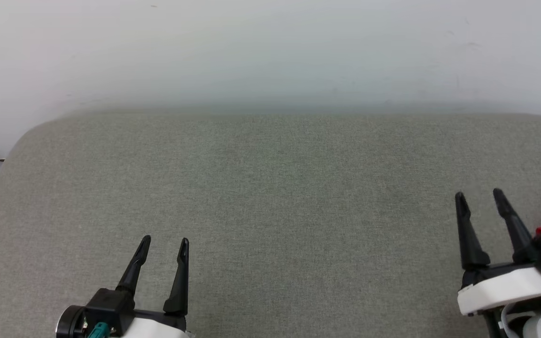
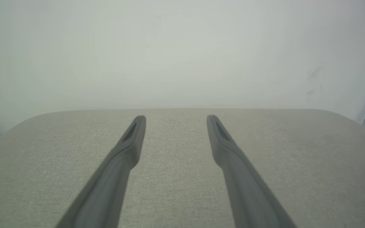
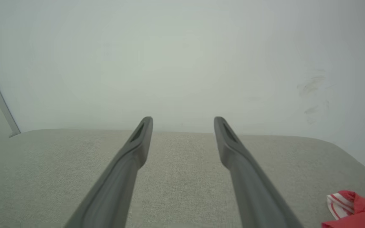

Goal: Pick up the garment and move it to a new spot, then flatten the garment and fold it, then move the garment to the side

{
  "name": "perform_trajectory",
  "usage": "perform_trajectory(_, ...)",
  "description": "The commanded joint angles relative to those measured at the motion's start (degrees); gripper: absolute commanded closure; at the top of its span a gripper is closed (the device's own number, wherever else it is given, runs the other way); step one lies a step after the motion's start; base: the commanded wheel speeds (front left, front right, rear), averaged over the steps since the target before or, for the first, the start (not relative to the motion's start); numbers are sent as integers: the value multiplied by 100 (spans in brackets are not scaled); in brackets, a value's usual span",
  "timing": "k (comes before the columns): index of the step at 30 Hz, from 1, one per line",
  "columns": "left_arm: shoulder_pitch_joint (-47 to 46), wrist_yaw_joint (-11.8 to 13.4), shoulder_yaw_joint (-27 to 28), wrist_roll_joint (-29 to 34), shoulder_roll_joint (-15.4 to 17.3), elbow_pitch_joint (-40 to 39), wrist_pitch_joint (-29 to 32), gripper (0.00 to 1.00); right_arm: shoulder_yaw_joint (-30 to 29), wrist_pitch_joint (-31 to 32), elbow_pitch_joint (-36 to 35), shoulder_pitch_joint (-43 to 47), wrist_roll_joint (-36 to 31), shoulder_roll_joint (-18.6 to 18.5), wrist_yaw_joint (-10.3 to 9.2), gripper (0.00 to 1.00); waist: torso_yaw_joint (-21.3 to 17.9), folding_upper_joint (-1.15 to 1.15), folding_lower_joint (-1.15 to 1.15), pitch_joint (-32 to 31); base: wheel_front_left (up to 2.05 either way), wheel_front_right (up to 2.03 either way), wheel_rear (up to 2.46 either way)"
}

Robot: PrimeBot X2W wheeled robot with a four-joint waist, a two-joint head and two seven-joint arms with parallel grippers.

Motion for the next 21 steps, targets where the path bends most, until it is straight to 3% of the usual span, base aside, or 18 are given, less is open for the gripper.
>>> perform_trajectory(1,47,-39,36,56,-2,36,-12,0,21,-59,4,116,-33,42,-5,0,9,0,1,-5,0,0,0)
perform_trajectory(11,41,-155,178,160,-85,342,-12,0,145,-325,303,335,-50,327,-5,0,37,0,1,-11,0,0,0)
perform_trajectory(21,5,-229,304,256,-149,135,-12,0,120,-381,366,256,-86,383,-5,0,38,0,1,-6,0,0,0)
